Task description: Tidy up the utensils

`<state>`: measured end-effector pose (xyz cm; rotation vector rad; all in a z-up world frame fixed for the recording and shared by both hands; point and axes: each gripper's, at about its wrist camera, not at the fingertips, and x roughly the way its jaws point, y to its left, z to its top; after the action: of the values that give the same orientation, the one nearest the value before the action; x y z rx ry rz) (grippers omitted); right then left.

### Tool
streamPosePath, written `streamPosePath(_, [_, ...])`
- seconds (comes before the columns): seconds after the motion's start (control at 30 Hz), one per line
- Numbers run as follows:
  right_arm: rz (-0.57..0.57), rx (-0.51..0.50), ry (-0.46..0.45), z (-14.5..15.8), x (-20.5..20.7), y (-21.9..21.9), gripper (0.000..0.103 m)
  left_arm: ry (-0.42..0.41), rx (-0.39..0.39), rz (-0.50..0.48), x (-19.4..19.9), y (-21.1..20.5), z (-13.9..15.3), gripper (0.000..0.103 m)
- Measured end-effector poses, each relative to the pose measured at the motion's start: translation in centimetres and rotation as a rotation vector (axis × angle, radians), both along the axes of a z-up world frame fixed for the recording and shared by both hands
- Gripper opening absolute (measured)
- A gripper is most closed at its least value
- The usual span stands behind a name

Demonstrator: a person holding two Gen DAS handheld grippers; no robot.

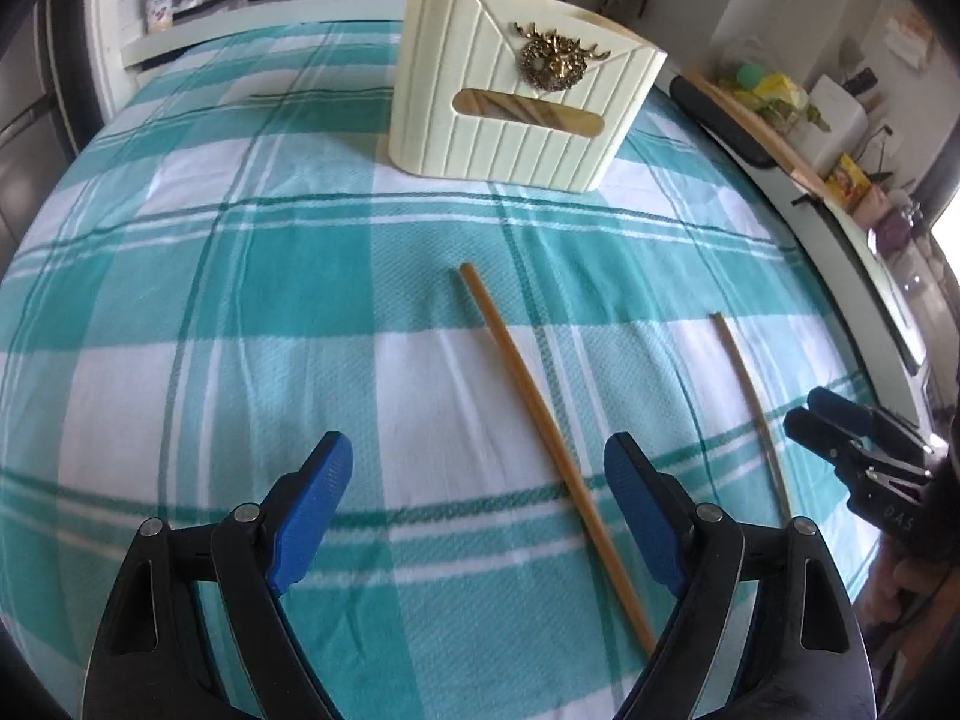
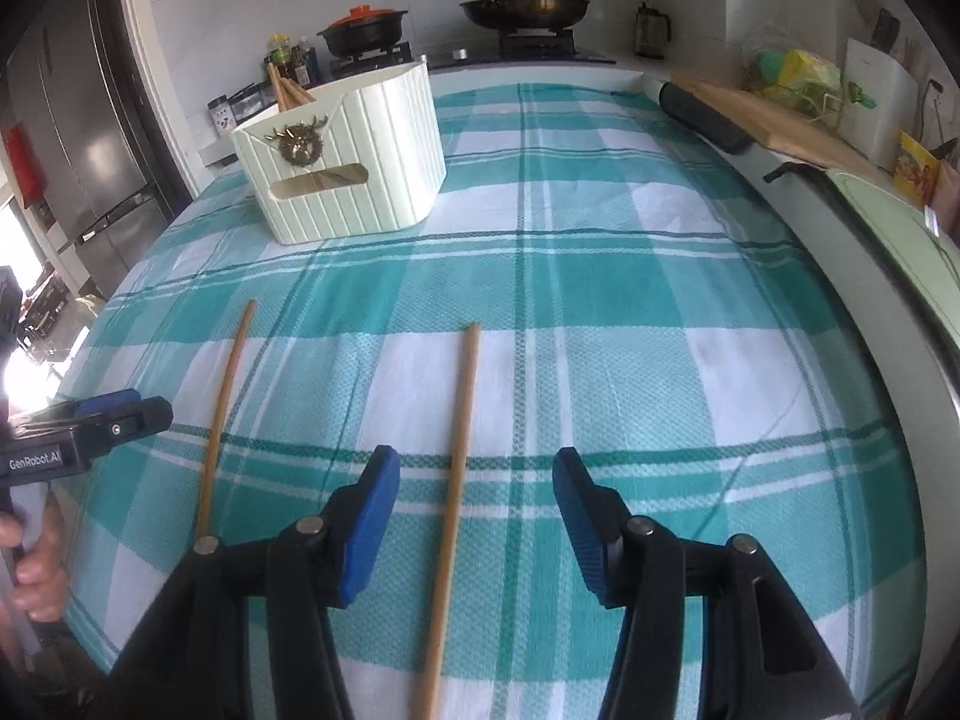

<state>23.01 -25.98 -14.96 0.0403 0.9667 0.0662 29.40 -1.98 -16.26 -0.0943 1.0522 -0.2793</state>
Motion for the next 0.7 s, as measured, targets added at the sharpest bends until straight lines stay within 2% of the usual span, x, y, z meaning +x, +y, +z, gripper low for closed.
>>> streamPosePath(0.1, [0.074,-0.044,0.091,-1.2,3.1,0.9,0.054,0.046,0.05,0.004,2.5,-0.7,-1.1,0.071])
streamPosePath(0.2, [0.132,-0.092,0.163,-2.3,5.2,2.2,0.041,0.043,0.1,-0.014,4.0,-1.6,-1.1,0.07])
streamPosePath(0.3, [0.149,-0.14,0.18,-2.6,6.6,3.1,0.037,0.045,0.158,-0.034,5.5,-2.8,-1.3,0.061])
streamPosePath(0.37, [0.142,-0.138,0.189,-2.6,7.4,3.3,0.03,0.042,0.192,-0.039,6.3,-3.4,-1.3,0.055])
streamPosePath(0.47, [0.126,-0.13,0.195,-2.6,8.3,3.2,0.021,0.046,0.202,-0.038,6.9,-3.7,-1.2,0.043])
streamPosePath(0.53, [0.107,-0.126,0.193,-2.6,8.8,3.0,0.009,0.041,0.204,-0.036,7.2,-3.7,-1.2,0.035])
streamPosePath(0.63, [0.086,-0.109,0.191,-2.6,9.2,2.7,0.006,0.026,0.195,-0.042,7.3,-3.6,-1.1,0.015])
streamPosePath(0.7, [0.087,-0.107,0.185,-2.6,9.4,2.7,0.006,0.018,0.173,-0.038,7.4,-3.3,-1.1,0.011])
